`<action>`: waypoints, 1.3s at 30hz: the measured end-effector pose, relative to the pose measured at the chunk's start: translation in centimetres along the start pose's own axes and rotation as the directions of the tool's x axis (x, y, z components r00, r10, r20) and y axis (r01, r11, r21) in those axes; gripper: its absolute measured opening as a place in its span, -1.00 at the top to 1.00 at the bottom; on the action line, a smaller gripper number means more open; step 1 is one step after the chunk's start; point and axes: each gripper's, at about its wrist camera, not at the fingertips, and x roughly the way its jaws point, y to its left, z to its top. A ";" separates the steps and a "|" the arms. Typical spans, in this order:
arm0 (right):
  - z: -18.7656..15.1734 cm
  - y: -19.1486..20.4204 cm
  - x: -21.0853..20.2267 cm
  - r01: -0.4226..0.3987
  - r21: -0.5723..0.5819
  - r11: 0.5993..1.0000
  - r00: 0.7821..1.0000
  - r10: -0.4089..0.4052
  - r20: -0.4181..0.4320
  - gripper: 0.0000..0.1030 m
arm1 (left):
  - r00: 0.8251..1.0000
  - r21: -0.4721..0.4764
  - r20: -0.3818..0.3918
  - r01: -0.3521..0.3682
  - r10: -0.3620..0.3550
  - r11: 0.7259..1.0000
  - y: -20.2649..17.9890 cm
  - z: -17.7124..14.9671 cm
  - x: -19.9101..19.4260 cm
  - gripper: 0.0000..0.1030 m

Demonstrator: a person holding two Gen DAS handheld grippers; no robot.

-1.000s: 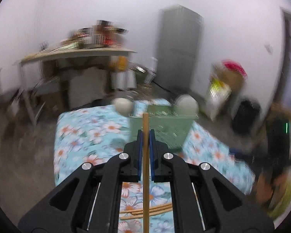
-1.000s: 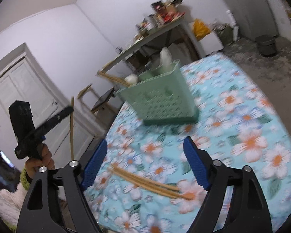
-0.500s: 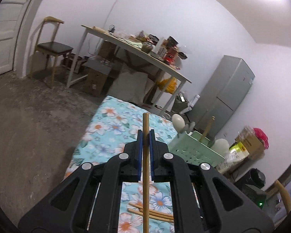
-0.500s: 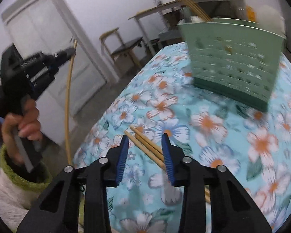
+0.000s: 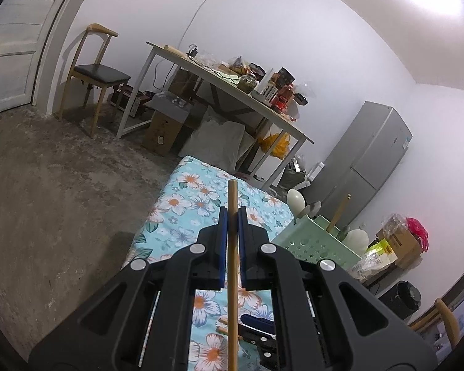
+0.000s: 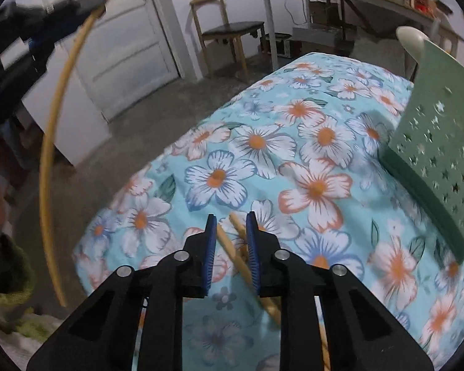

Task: Organize utensils
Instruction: 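Hold the chopstick up with the left gripper while the right gripper grasps another chopstick, then carry both held chopsticks up over the green holder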

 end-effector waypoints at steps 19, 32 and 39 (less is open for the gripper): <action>1.3 -0.1 1.9 0.034 -0.070 0.997 0.999 -0.037 -0.036 0.84 | 1.000 -0.020 0.003 -0.006 0.006 1.000 0.8 0.3 0.2 0.90; 1.8 -5.7 -12.8 0.051 0.161 0.986 0.943 -0.101 0.316 0.90 | 1.000 0.001 0.010 0.022 -0.022 1.000 -0.3 0.3 0.6 0.90; -1.0 -8.5 -20.3 -0.003 0.291 0.957 0.864 -0.144 0.482 0.90 | 0.996 0.037 0.022 0.083 -0.084 0.996 -2.9 1.2 1.0 0.90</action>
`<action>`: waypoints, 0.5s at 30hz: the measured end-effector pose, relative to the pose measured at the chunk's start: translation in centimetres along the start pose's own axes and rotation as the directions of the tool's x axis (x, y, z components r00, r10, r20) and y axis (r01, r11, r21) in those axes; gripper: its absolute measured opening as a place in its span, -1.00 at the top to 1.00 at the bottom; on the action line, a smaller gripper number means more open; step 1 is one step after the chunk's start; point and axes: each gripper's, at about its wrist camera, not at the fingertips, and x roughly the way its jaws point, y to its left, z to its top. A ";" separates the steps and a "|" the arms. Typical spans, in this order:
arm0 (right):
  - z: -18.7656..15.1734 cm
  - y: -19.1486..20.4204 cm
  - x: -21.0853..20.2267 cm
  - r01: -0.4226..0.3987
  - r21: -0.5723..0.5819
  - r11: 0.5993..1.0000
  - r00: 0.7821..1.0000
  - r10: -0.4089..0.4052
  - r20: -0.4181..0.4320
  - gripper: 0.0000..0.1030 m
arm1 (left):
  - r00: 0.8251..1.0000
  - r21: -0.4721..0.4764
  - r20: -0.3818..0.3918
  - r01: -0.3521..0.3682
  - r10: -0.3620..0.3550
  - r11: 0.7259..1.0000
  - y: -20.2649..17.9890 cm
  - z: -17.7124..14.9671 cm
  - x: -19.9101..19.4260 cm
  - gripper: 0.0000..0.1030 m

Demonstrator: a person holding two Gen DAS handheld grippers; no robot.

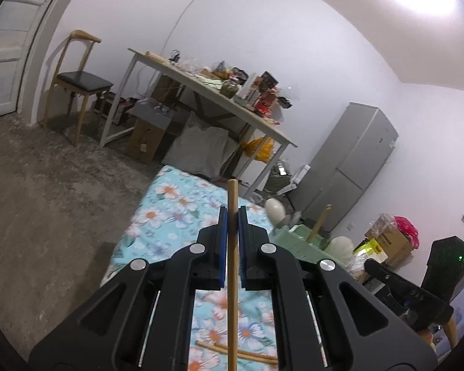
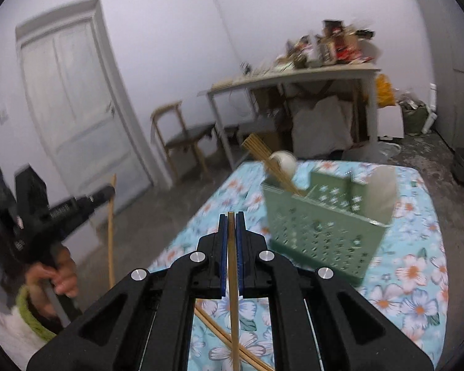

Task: Organize utensils
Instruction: 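Carry both held chopsticks up over the green holder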

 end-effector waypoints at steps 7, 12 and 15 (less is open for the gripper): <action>0.3 -3.4 -3.9 -0.005 0.119 0.993 0.994 -0.008 0.106 0.90 | 0.992 0.054 0.032 0.121 -0.123 0.991 -4.6 2.5 1.4 0.90; -0.1 -5.2 -5.7 -0.029 0.182 0.983 0.986 -0.001 0.165 0.90 | 0.966 0.087 0.064 0.247 -0.252 0.965 -9.7 5.2 3.6 0.90; -0.3 -6.0 -6.8 -0.026 0.199 0.980 0.983 -0.012 0.184 0.90 | 0.950 0.120 0.107 0.281 -0.294 0.952 -12.9 6.5 5.3 0.90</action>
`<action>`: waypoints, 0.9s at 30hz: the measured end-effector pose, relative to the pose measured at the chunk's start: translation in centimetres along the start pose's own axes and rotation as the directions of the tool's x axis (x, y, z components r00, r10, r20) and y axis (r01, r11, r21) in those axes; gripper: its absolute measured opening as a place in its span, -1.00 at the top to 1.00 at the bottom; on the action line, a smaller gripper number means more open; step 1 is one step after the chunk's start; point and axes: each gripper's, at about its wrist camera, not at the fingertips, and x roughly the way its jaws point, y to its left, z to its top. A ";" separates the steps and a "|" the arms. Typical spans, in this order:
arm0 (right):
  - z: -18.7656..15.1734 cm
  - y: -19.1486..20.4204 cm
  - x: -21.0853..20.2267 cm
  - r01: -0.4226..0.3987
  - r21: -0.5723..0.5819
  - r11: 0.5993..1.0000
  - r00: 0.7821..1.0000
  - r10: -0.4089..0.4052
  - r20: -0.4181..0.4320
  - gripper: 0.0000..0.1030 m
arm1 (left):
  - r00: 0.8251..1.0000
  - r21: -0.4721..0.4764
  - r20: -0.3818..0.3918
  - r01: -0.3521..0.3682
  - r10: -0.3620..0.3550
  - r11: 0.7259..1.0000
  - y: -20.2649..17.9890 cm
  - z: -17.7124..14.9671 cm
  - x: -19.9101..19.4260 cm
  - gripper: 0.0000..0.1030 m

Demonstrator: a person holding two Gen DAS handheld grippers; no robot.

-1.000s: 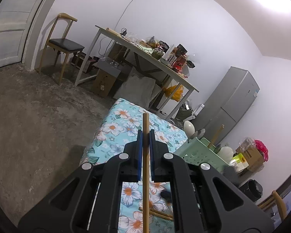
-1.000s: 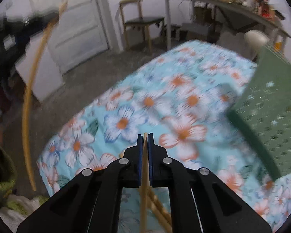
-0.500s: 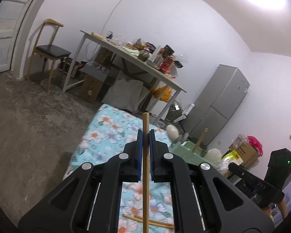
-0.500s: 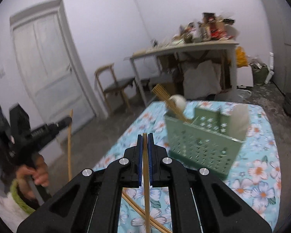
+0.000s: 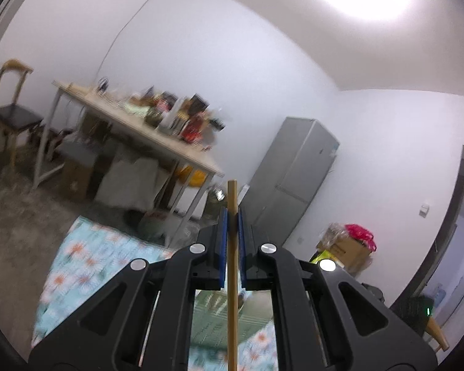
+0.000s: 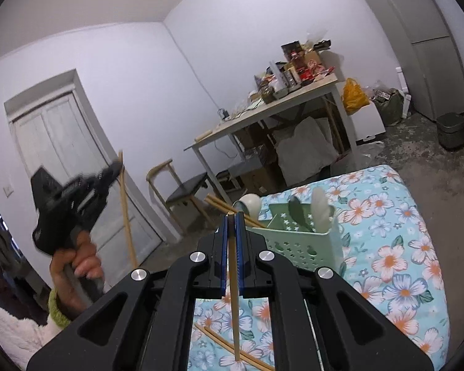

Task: Organize utensils
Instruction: 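Carry both held chopsticks up over the green holder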

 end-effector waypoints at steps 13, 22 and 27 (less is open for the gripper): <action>0.2 -3.4 -1.8 0.019 0.066 0.998 0.999 -0.022 0.046 0.90 | 0.977 0.032 0.140 -0.167 0.161 0.986 -5.1 -1.4 13.9 0.90; -0.6 -5.1 -2.6 0.021 0.096 0.995 0.998 -0.026 0.049 0.90 | 0.934 0.061 0.179 -0.323 0.308 0.945 -5.8 -4.9 18.0 0.90; -0.7 -5.8 -3.4 0.024 0.112 0.993 0.997 -0.032 0.064 0.90 | 0.930 0.135 0.166 -0.350 0.327 0.927 -6.2 -6.7 18.3 0.90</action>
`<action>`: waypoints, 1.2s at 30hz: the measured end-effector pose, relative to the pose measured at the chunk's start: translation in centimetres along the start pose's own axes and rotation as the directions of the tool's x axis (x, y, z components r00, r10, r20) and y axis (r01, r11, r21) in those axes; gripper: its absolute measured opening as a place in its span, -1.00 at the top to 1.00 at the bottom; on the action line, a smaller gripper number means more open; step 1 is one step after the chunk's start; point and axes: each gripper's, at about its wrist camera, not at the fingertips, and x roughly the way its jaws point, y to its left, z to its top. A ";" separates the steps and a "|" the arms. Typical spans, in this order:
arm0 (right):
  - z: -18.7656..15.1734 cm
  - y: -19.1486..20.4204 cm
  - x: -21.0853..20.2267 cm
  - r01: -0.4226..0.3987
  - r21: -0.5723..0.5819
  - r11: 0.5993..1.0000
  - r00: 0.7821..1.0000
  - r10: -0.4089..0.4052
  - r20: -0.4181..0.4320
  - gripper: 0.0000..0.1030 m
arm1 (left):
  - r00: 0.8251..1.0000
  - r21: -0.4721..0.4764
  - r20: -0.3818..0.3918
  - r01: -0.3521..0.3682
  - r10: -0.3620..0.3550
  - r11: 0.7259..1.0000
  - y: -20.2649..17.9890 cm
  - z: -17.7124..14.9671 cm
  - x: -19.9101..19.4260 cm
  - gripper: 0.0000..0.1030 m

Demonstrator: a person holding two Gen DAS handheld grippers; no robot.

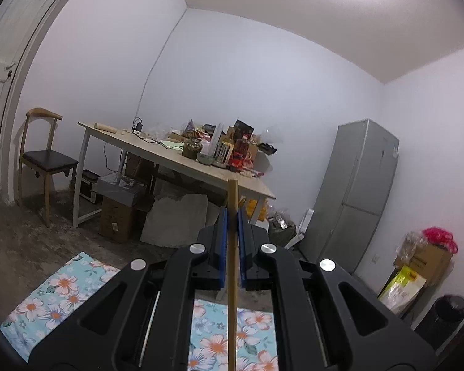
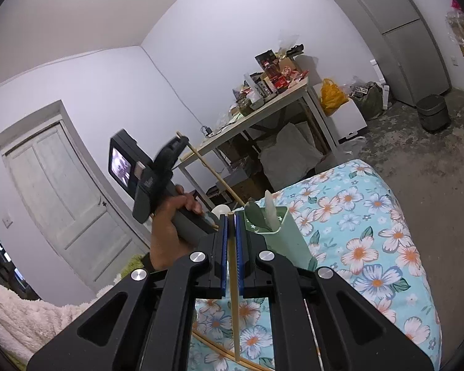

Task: Organize utensils
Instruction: 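Carry both held chopsticks up over the green holder, then lower the left gripper's chopstick into the green holder and open it, then lower the right gripper's chopstick into the green holder and open it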

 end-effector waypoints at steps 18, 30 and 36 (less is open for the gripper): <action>0.9 2.4 -0.5 -0.028 -0.049 0.998 1.000 0.029 0.012 0.90 | 0.988 0.009 -0.066 0.138 -0.137 0.990 1.7 2.2 -7.8 -0.63; 7.9 8.2 3.9 -0.040 -0.267 0.963 0.996 0.061 0.071 0.90 | 0.955 0.122 -0.282 0.130 -0.091 0.984 10.5 -0.2 -17.1 -0.74; 11.0 9.9 8.7 -0.014 -0.317 0.948 0.996 0.041 0.078 0.90 | 0.906 0.155 -0.423 0.088 -0.014 0.984 15.7 -5.2 -20.1 -0.74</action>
